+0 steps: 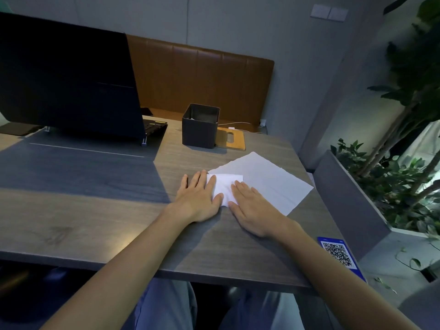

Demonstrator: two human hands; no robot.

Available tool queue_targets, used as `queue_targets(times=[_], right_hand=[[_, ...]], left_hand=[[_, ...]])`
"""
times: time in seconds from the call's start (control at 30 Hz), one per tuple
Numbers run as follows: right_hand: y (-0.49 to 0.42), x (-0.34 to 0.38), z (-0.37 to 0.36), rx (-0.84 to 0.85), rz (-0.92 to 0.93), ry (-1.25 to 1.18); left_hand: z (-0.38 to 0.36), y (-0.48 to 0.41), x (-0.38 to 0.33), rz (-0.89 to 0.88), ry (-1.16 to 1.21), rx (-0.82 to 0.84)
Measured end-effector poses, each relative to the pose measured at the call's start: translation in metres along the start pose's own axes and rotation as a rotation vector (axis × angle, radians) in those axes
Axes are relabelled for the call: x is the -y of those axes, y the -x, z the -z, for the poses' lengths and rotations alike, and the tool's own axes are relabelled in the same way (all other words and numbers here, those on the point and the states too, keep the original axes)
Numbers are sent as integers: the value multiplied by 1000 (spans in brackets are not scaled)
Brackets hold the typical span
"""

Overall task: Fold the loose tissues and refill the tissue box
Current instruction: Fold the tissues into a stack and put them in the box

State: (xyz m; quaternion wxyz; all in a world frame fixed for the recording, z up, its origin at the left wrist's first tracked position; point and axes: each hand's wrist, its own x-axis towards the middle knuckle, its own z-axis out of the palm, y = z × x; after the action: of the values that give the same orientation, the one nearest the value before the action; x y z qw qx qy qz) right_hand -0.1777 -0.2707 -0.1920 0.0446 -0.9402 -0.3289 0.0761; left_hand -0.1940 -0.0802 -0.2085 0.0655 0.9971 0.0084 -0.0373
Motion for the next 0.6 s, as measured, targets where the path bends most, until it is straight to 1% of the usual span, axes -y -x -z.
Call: queue_targets(times=[0.07, 0.1, 0.17, 0.2, 0.23, 0.27, 0.33, 0.5, 0.6], right_hand=[[2, 0, 3, -25, -18, -73], [1, -2, 4, -75, -20, -120], [-3, -7, 5, -253, -23, -220], [-8, -9, 7, -338, -64, -260], [-11, -10, 9, -374, -134, -297], [-15, -10, 10, -385, -203, -321], [-22, -7, 16, -353, -315, -344], [-47, 6, 35, -244, -458, -380], [-61, 9, 41, -203, -505, -437]], left_hand=[[-1, 0, 2, 21, -3, -11], [-1, 0, 2, 28, -5, -22], [-1, -1, 0, 43, -4, -36], [-1, 0, -1, 61, -2, -37], [0, 0, -3, 81, -6, -38], [0, 1, -5, 97, -11, -38], [0, 2, -6, 123, -17, -33], [-2, 3, -2, 107, -6, -37], [-1, 6, -1, 90, 11, -42]])
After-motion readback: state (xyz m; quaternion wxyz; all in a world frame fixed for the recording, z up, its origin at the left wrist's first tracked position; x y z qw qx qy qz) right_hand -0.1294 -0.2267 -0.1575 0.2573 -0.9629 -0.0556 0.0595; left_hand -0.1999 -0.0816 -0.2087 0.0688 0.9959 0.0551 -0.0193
